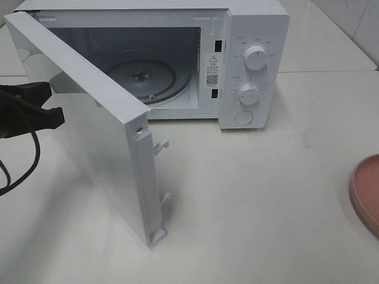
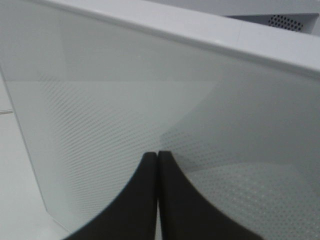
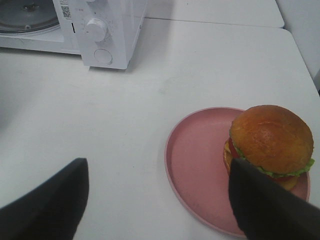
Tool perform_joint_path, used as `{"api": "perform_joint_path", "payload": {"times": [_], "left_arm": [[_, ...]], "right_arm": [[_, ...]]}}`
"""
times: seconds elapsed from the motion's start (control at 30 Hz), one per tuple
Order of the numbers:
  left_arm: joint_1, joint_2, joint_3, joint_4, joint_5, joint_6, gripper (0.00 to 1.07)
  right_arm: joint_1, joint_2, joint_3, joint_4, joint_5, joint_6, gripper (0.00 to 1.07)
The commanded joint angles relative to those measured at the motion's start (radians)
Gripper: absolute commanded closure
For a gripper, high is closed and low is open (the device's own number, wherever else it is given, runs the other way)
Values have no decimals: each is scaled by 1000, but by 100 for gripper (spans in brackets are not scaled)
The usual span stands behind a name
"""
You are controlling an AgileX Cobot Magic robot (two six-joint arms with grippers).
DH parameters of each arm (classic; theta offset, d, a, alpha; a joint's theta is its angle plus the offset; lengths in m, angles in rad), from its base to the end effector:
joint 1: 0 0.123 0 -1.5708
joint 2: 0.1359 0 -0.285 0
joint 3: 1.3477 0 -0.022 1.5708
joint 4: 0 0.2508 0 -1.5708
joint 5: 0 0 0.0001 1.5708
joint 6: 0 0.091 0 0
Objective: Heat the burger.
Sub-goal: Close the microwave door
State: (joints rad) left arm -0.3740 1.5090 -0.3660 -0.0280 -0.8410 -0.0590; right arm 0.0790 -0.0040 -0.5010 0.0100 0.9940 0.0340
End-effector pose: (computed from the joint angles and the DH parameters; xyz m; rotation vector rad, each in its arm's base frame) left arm 0.2359 -0.0905 0.1803 0.2502 1.7785 -0.3056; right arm -0.0031 0.0005 0.2831 -0.0445 1.9730 0.0855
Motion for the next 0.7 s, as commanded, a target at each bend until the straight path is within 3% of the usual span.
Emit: {"api": "perform_joint_path", "payload": {"times": [0.03, 0.17, 0.4, 0.7], "left_arm": [[-59, 48, -61, -54, -17, 5, 107], [-93, 83, -96, -80, -17, 23, 107], [-186, 178, -212, -212, -16, 48, 107], [-214, 265, -329, -249, -9, 47, 107]], "right_arm": [[-3, -27, 4, 3, 0, -15, 32], [-3, -27, 4, 3, 0, -15, 32], [-3, -27, 4, 3, 0, -15, 32], [-3, -27, 4, 3, 0, -15, 32]]}}
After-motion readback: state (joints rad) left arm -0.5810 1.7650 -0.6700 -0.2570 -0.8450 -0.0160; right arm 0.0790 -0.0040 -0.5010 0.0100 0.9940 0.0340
